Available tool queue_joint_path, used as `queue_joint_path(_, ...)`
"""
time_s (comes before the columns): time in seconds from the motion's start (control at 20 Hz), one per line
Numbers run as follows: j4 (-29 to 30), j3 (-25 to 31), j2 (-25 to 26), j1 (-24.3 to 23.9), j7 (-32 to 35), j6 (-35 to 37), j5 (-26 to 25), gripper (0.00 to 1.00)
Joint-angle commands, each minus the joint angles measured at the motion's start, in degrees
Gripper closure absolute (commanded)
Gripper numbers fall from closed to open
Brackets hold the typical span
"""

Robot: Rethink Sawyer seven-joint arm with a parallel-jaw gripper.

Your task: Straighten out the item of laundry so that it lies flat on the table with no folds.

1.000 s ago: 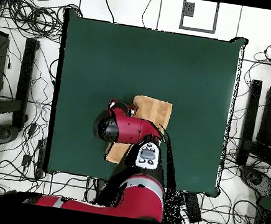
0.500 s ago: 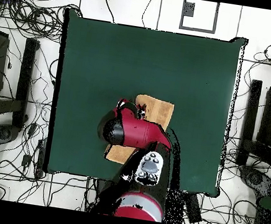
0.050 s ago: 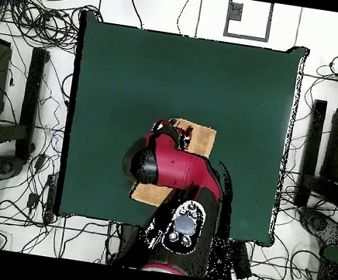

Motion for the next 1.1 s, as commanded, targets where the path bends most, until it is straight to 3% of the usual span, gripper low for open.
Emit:
queue_joint_path(0.05, -1.53, 2.33, 2.71, 0.82, 5.45, 4.16, 0.19, 0.00)
queue_joint_path(1.1, 3.95, 9.37, 5.98, -3.83, 11.66, -7.44, 2.13, 0.00)
